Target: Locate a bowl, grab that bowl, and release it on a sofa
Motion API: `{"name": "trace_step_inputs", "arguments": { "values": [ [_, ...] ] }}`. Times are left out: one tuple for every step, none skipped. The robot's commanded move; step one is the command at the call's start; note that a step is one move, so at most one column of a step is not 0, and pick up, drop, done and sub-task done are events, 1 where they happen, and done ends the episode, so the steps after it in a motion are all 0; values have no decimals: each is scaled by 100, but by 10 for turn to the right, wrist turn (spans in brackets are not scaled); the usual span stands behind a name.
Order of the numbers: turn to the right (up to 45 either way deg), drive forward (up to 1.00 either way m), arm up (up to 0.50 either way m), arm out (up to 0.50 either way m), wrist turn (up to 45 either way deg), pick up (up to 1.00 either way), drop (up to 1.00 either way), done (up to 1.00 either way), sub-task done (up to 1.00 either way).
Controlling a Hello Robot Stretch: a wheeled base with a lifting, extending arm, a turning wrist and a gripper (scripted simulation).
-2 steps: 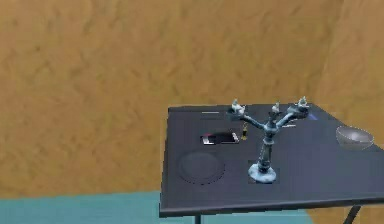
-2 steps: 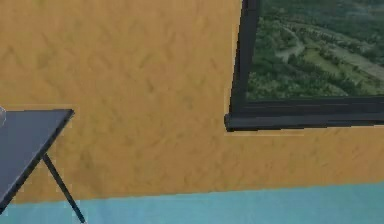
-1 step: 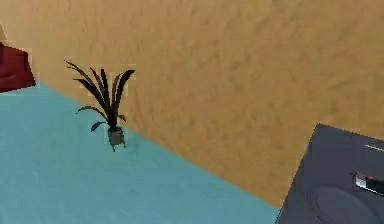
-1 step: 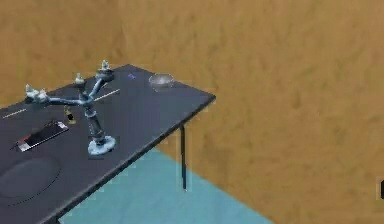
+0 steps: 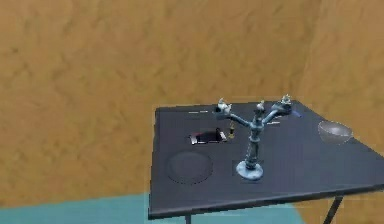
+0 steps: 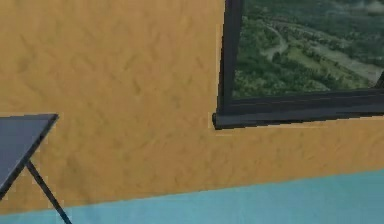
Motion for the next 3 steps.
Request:
{"name": "trace_step_inputs", "arguments": {
  "values": [
    [450, 0, 0, 0, 0, 0, 0, 0, 0],
    [240, 0, 0, 0, 0, 0, 0, 0, 0],
    [0, 65, 0, 0, 0, 0, 0, 0, 0]
  ]
}}
